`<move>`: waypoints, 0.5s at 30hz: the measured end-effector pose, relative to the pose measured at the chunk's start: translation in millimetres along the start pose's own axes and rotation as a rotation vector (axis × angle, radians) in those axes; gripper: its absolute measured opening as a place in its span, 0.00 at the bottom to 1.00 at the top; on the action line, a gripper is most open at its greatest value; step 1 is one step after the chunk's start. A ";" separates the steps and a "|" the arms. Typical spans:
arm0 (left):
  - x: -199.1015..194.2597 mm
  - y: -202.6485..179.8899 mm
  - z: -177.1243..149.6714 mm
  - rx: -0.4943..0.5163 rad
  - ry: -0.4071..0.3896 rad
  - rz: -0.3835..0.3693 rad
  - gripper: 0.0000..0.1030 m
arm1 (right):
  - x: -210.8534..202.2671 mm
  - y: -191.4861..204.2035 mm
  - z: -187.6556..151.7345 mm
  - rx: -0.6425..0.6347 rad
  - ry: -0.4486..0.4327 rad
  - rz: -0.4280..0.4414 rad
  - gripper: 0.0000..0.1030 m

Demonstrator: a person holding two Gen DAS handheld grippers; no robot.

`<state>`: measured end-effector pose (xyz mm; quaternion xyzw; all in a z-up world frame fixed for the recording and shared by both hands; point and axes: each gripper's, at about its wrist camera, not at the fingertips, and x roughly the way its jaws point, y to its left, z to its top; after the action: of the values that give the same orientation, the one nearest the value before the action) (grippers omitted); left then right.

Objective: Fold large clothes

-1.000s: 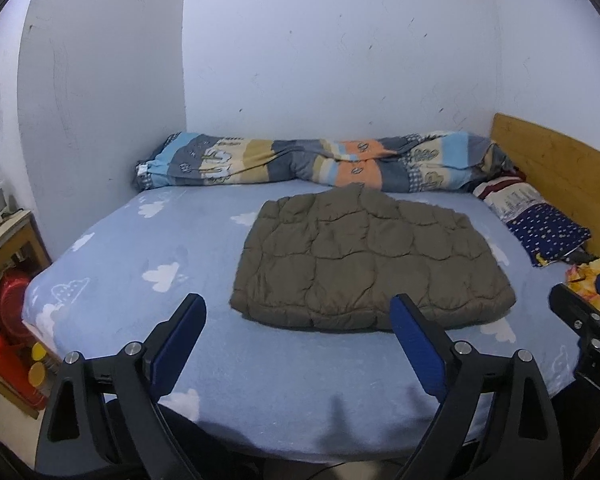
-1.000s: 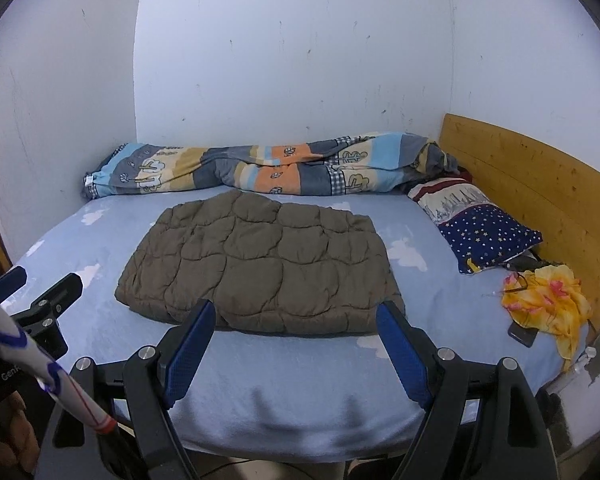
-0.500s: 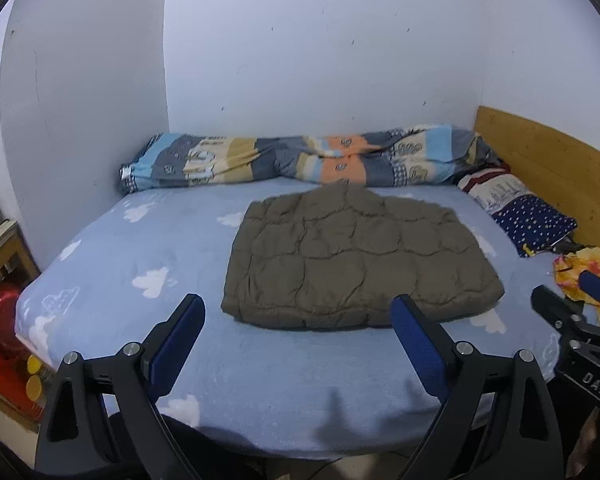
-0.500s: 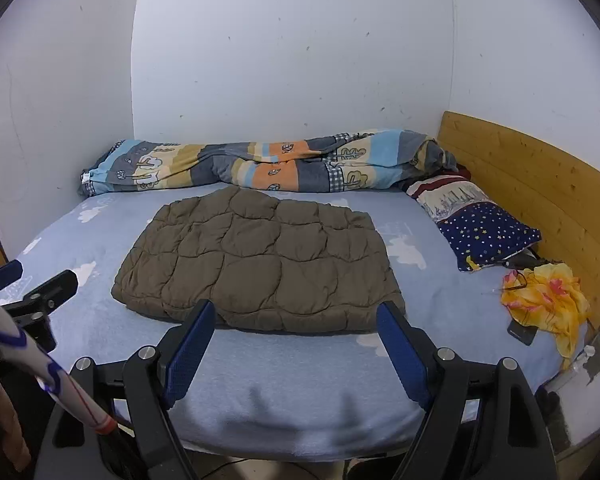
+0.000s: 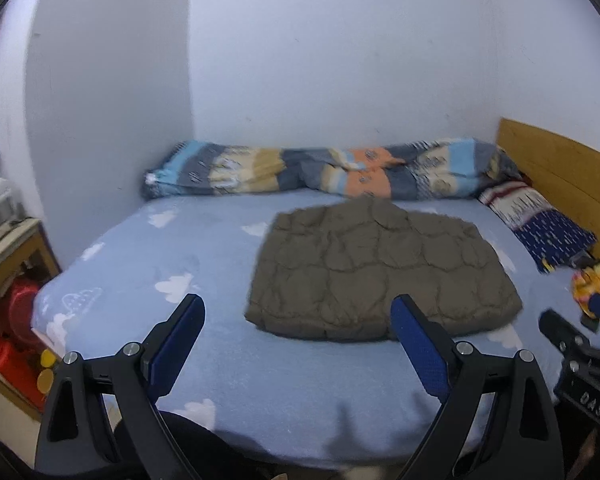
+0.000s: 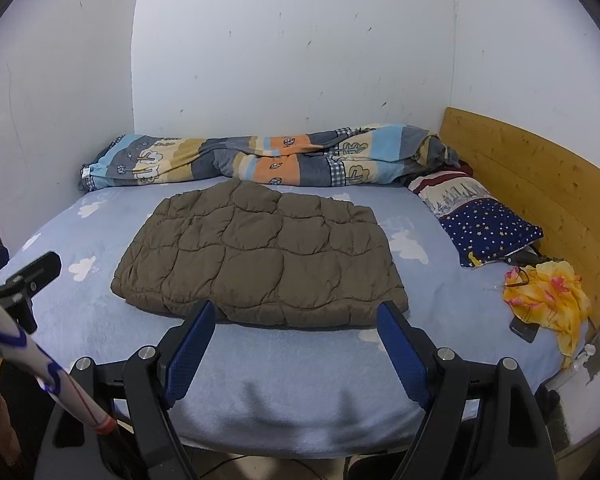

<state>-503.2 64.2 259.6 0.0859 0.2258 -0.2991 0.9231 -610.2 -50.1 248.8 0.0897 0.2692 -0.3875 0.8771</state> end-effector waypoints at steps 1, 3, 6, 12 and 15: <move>-1.3 -0.4 0.1 0.000 -0.010 0.020 0.91 | 0.0 0.2 -0.1 -0.001 0.001 0.000 0.83; -2.8 -2.2 0.2 0.014 -0.012 0.054 0.91 | 0.0 0.1 -0.6 0.000 0.001 0.000 0.83; -0.9 -6.2 -0.5 0.040 0.001 0.076 0.91 | 0.1 -0.2 -0.6 -0.001 0.002 0.001 0.83; 5.9 -13.1 -4.8 0.099 0.049 0.072 0.91 | 1.2 1.9 -2.4 -0.009 0.004 0.003 0.83; 7.3 -14.5 -6.8 0.109 0.058 0.067 0.91 | 2.0 2.7 -3.5 -0.012 0.005 0.001 0.83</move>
<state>-509.1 50.8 249.8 0.1523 0.2328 -0.2773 0.9196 -608.5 -48.2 244.7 0.0858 0.2737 -0.3850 0.8772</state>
